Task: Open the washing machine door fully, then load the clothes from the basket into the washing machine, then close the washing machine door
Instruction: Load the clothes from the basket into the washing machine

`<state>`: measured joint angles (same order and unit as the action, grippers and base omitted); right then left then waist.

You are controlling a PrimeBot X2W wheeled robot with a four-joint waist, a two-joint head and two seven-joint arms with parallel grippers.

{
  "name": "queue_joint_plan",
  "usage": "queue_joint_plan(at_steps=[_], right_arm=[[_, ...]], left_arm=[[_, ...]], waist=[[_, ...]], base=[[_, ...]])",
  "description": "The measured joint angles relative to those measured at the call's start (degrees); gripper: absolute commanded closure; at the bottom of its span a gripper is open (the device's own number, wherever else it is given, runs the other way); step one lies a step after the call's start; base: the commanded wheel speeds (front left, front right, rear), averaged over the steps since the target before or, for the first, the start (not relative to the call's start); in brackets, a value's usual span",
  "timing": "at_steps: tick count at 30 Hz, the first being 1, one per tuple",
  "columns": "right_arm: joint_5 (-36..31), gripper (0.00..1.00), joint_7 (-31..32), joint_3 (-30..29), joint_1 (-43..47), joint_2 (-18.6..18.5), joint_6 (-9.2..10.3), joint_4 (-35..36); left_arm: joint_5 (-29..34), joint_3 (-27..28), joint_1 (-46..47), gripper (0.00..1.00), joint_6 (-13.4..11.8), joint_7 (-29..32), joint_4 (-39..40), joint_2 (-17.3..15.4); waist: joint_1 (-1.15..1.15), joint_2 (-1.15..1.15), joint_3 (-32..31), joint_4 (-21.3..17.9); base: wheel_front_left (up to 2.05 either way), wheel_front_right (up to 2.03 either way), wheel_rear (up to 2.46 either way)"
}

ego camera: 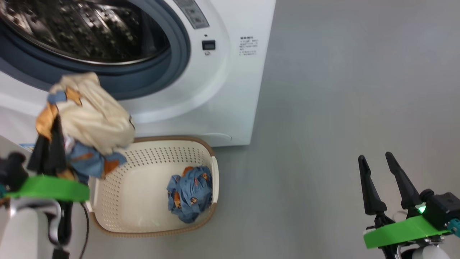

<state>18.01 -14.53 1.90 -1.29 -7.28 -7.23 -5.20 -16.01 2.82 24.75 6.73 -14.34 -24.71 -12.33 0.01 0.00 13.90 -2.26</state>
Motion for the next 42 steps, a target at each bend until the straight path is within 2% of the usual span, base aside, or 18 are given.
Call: queue_joint_plan(at_steps=[16, 22, 35, 42], right_arm=[[-0.45, 0.00, -0.01, 1.53, -6.89, 2.10, 0.00, 0.60], [-0.45, 0.00, -0.01, 1.88, -7.95, 2.78, 0.00, 0.64], [-0.52, 0.00, -0.01, 3.81, -11.24, 3.58, 0.00, 0.77], [-0.52, 0.00, -0.01, 5.43, -11.48, 3.81, 0.00, 0.76]], left_arm=[[-0.63, -2.22, 25.35, 1.00, 0.37, 0.29, -19.03, -4.77], [-0.15, -3.02, 33.95, 1.00, 0.27, 0.30, -27.41, -5.21], [1.59, -4.99, 48.07, 1.00, -0.23, 2.19, -40.69, -6.92], [1.79, -5.67, 53.99, 1.00, -0.24, 2.23, -45.00, -9.68]], waist=[[0.00, 0.00, 10.04, -3.90], [0.00, 0.00, 12.95, -5.69], [-0.01, 0.00, 17.34, -9.06], [-0.01, 0.00, 19.19, -11.45]], base=[[0.00, 0.00, 0.00], [0.00, 0.00, 0.00], [0.00, 0.00, 0.00], [0.00, 0.00, 0.00]])
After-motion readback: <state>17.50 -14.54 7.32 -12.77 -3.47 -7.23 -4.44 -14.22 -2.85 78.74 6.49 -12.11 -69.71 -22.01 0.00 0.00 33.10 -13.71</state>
